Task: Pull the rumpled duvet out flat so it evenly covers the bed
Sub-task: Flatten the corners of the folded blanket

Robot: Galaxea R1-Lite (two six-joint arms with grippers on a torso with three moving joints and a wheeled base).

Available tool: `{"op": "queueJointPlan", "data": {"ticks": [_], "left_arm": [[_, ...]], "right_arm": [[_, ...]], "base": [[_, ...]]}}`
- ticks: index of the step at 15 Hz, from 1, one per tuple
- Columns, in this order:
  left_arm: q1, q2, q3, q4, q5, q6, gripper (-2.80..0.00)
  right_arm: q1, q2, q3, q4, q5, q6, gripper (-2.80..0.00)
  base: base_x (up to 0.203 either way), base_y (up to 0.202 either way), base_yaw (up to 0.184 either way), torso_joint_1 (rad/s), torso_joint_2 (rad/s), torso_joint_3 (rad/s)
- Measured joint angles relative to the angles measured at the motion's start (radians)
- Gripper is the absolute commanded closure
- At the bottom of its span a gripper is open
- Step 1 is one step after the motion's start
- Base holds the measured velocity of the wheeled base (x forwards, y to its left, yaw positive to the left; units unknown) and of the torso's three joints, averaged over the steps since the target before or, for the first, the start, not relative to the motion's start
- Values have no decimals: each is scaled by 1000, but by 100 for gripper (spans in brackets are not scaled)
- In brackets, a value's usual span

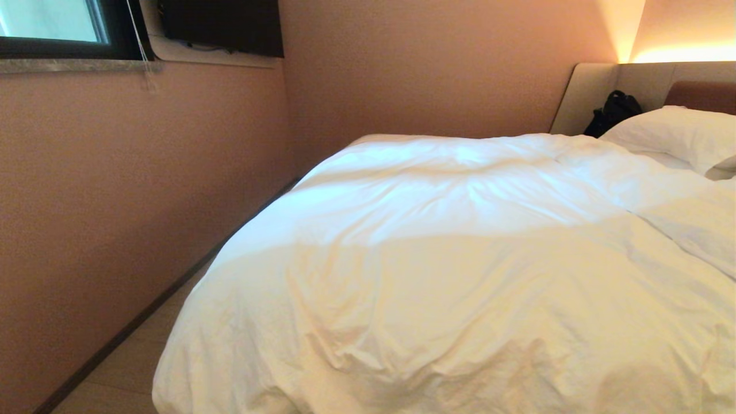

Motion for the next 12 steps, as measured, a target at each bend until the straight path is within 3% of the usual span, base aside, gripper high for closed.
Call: {"op": "queueJointPlan", "data": {"ticks": [5, 9, 12], "left_arm": [[0, 0, 0, 0, 0, 0, 0], [0, 0, 0, 0, 0, 0, 0], [0, 0, 0, 0, 0, 0, 0]], "right_arm": [[-164, -28, 12, -41, -35, -146, 0], [-190, -159, 61, -38, 3, -257, 0], [-194, -248, 152, -42, 76, -332, 0]], "base": [[0, 0, 0, 0, 0, 0], [0, 0, 0, 0, 0, 0], [0, 0, 0, 0, 0, 0]]}}
